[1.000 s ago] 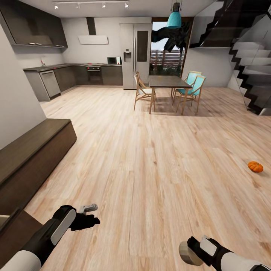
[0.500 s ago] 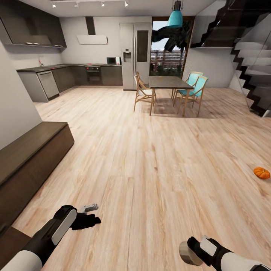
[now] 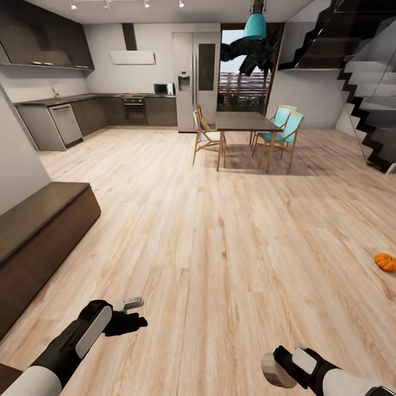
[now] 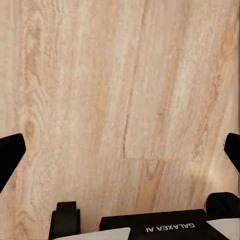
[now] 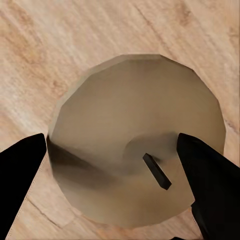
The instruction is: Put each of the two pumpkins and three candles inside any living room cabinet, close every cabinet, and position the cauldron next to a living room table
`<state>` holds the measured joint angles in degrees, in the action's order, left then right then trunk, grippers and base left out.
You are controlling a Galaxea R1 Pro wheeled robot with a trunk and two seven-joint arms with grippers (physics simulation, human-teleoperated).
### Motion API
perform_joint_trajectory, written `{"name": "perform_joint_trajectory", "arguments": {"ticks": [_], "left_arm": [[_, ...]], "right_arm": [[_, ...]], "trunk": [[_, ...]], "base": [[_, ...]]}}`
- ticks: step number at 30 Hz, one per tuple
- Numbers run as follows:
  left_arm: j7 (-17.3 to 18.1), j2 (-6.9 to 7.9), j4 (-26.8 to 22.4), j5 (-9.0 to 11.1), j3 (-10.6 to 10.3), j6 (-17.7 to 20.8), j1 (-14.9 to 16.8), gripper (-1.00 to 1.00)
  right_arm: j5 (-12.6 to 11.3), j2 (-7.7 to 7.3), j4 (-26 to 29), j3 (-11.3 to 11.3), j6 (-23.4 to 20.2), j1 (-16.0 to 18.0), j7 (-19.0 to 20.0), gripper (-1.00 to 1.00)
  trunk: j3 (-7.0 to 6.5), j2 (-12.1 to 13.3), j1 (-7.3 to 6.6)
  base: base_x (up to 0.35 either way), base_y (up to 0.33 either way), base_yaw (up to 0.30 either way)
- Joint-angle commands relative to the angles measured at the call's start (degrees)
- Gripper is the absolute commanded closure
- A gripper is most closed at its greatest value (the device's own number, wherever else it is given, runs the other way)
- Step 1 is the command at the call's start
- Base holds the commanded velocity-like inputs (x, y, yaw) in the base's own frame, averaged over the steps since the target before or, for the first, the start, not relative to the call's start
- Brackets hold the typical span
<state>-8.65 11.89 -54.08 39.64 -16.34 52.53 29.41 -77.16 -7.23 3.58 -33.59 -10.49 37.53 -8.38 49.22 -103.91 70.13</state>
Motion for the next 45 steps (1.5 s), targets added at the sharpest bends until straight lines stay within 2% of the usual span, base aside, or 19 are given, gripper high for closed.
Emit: {"name": "perform_joint_trajectory", "arguments": {"ticks": [1,6,15,21,35,41,45], "left_arm": [[-0.6,0.06,-0.1,0.6,-0.2,0.1,0.0,-1.0],[-0.6,0.06,-0.1,0.7,-0.1,0.1,0.0,-1.0],[-0.6,-0.02,-0.1,0.7,-0.2,0.1,0.0,-1.0],[-0.6,-1.05,-0.1,0.7,-0.2,0.1,0.0,-1.0],[-0.6,-1.17,-0.1,0.7,-0.3,0.1,0.0,-1.0],[-0.6,-1.17,-0.1,0.7,-0.3,0.1,0.0,-1.0],[-0.6,-1.17,-0.1,0.6,-0.3,0.1,0.0,-1.0]], "right_arm": [[-0.4,-0.05,0.2,-0.4,-0.3,0.0,-0.4,1.0],[-0.3,-0.07,0.2,-0.4,-0.3,0.0,-0.4,1.0],[-0.3,-0.07,0.2,-0.4,-0.2,0.0,-0.4,1.0],[-0.3,-0.06,0.3,-0.5,-0.2,0.0,-0.4,1.0],[0.3,-0.07,0.3,-0.8,-0.1,0.0,-0.4,1.0],[0.3,-0.04,0.3,-0.8,3.2,0.0,-0.3,1.0],[0.3,0.01,0.3,-0.9,3.8,0.0,-0.4,1.0]], "trunk": [[0.05,0.0,0.02],[0.05,0.0,0.02],[-1.57,3.6,-1.96],[-2.64,6.0,-3.28],[-5.01,11.6,-6.35],[-6.07,14.0,-7.67],[-6.79,15.6,-8.55]], "base": [[0.184,-0.178,0.0],[0.062,-0.06,0.0],[0.005,-0.004,0.0],[0.0,0.0,0.0],[0.0,0.0,0.0],[0.0,0.0,0.0],[0.0,0.0,0.0]]}}
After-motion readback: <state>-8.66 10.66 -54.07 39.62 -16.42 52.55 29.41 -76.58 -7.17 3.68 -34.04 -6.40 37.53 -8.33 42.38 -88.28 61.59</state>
